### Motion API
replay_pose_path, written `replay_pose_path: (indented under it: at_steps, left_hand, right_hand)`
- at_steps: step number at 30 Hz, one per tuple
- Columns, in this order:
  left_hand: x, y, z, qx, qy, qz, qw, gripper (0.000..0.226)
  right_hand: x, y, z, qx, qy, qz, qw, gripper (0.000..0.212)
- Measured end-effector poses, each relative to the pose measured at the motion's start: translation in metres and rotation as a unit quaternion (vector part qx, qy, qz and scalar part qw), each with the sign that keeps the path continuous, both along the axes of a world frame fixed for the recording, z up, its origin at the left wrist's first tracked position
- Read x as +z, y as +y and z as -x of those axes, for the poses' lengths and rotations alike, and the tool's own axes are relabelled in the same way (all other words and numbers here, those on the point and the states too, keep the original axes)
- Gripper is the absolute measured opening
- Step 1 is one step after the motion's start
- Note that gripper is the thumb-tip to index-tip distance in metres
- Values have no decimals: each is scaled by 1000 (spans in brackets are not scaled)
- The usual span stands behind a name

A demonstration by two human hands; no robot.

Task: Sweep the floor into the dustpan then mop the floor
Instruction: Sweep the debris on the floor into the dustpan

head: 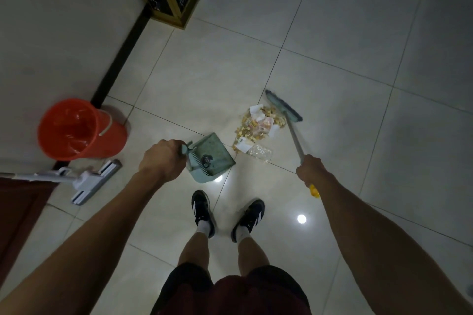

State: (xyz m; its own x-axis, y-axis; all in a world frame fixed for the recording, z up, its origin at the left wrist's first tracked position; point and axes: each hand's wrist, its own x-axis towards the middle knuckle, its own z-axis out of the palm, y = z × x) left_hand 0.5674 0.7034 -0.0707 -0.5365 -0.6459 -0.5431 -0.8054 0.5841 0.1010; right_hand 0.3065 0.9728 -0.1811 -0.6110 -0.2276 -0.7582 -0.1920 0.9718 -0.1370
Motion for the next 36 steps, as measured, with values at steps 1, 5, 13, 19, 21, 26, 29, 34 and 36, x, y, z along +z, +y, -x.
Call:
replay_pose_path:
  at_steps: [1, 5, 13, 19, 21, 26, 29, 34, 36]
  left_hand:
    - [0, -1, 0, 2, -1, 0, 1000, 12]
    - [0, -6, -4, 14, 1, -4, 1000, 10]
    - [-6, -17, -18, 25, 10, -9, 1000, 13]
    - [-19, -11, -31, 65, 35, -37, 997, 13]
    - [-26, -5, -28, 68, 38, -43, 996, 13]
    - [-34, -9, -27, 90, 55, -52, 993, 13]
    - [-35, -13, -31, 88, 60, -51, 993, 13]
    - [-39, -14, -41, 91, 70, -45, 992, 11]
    - [-40, -14, -47, 95, 74, -45, 992, 11]
  right_hand:
    - [1, 0, -2, 13, -7, -3, 1000, 39]
    - [1, 0, -16, 47, -33, 3, 998, 41]
    - [2, -9, -67, 94, -85, -1, 992, 47]
    - [7, -9, -103, 117, -81, -2, 990, 39]
    - [7, -7, -111, 122, -83, 4, 989, 41]
    - [12, -4, -127, 113, -95, 20, 989, 36]
    - [16, -5, -139, 109, -107, 23, 988, 38]
    - [25, -13, -159, 94, -161, 36, 982, 46]
    - [29, -16, -167, 87, -181, 47, 978, 48]
